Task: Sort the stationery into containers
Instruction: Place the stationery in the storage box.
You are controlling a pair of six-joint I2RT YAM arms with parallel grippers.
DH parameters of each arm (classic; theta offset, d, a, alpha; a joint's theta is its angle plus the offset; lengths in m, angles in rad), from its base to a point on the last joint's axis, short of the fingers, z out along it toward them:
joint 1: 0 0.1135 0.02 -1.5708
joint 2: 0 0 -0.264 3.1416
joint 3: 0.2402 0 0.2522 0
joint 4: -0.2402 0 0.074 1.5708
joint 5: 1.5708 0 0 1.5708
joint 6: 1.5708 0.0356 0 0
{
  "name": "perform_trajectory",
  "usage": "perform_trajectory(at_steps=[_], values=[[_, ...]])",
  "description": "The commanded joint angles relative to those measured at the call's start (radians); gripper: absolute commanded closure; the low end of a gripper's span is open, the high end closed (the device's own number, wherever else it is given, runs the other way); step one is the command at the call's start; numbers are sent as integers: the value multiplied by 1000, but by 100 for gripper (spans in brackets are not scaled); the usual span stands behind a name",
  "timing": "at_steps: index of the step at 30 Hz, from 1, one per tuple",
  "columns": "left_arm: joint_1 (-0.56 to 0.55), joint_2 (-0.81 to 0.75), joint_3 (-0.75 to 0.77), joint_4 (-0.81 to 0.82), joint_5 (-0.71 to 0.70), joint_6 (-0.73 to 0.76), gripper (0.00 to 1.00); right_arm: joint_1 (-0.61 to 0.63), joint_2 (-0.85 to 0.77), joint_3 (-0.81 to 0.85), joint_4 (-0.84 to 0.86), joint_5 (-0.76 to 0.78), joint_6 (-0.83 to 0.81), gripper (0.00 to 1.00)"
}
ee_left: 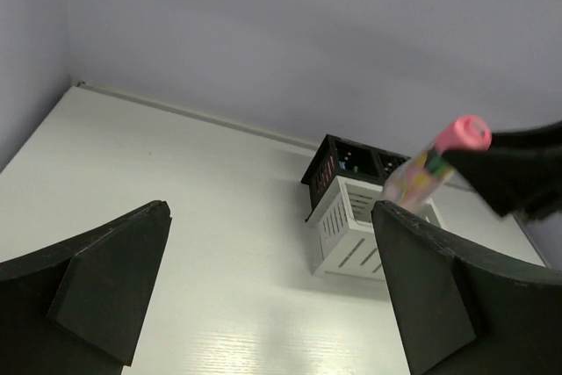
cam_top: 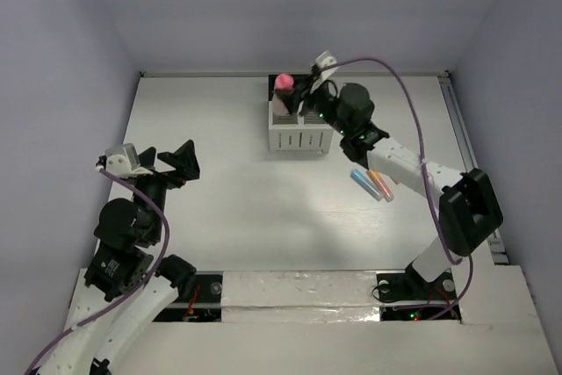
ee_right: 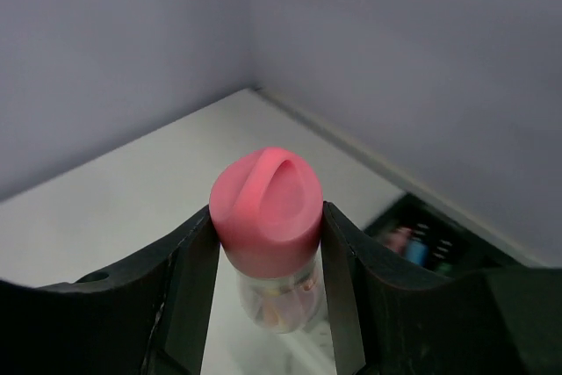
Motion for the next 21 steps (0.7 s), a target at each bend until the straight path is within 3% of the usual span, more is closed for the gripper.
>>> perform_trajectory(at_steps=[1,3,8,21], values=[[3,55,-3,57,77,-12,1,-113,-9,-7,225,193,195,100],[3,63,-2,56,83,-12,1,-184,19,4,243,262,238,100],[3,53,-10,66,100,-3,1,-323,111,86,272,253,357,100],[3,48,-14,71,126,6,1,-367,356,277,242,233,327,100]])
